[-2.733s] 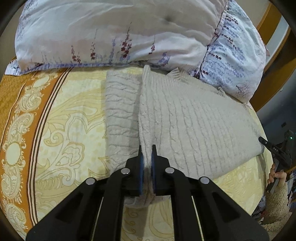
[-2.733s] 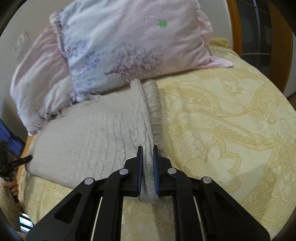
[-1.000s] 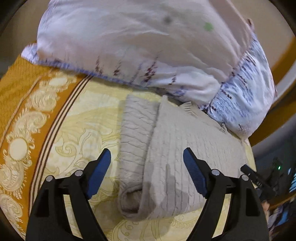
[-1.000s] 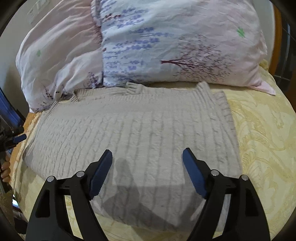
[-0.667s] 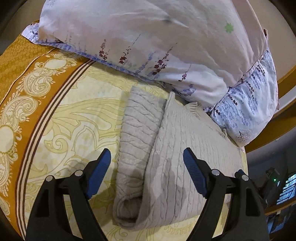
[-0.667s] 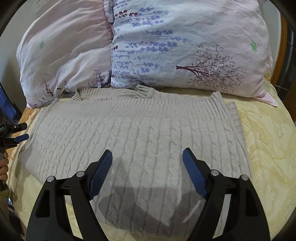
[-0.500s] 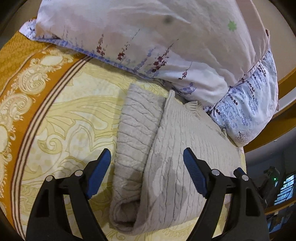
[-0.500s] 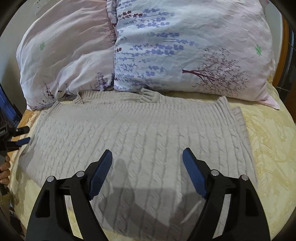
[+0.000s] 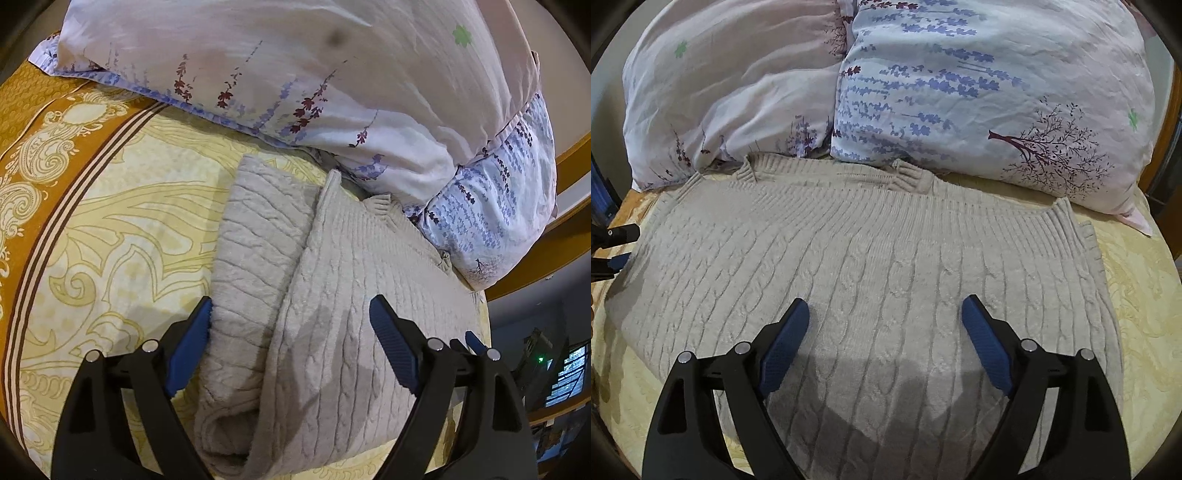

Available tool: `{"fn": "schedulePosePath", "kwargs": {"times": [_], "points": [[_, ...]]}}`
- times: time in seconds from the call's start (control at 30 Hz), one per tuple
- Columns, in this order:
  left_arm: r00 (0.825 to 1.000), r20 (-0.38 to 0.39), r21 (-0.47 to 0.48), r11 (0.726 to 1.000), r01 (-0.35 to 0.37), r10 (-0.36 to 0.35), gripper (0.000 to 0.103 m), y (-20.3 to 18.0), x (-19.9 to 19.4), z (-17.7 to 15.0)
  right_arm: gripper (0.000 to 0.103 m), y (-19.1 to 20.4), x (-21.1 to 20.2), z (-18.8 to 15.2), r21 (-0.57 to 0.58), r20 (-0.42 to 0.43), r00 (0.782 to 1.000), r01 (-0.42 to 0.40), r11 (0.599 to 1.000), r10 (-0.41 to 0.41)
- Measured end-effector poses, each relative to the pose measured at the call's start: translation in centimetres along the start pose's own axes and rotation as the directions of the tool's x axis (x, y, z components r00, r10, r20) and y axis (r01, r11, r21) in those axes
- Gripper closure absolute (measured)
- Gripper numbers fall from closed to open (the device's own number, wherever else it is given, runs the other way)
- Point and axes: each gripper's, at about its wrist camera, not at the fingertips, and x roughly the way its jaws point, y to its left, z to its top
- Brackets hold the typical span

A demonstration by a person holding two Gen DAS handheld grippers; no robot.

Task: Fold small clothes

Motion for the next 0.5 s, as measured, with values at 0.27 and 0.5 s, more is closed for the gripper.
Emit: {"fn": "schedulePosePath", "kwargs": {"times": [0.27, 0.5], "points": [[1.0, 0.003, 0.028, 1.0, -0.014, 0.014, 0.019, -0.6, 0.6, -0.2, 0.013, 0.5, 0.5, 0.1, 0.0, 0.001, 1.0, 0.025, 1.0, -0.025], [1.0, 0.002, 0.044, 0.999, -0.028, 0.028, 0.018, -1.2, 1.2, -0.4, 0.013, 0.5, 0.7, 0.1, 0.01, 0.008, 1.0, 0.025, 1.0, -0.025]]}}
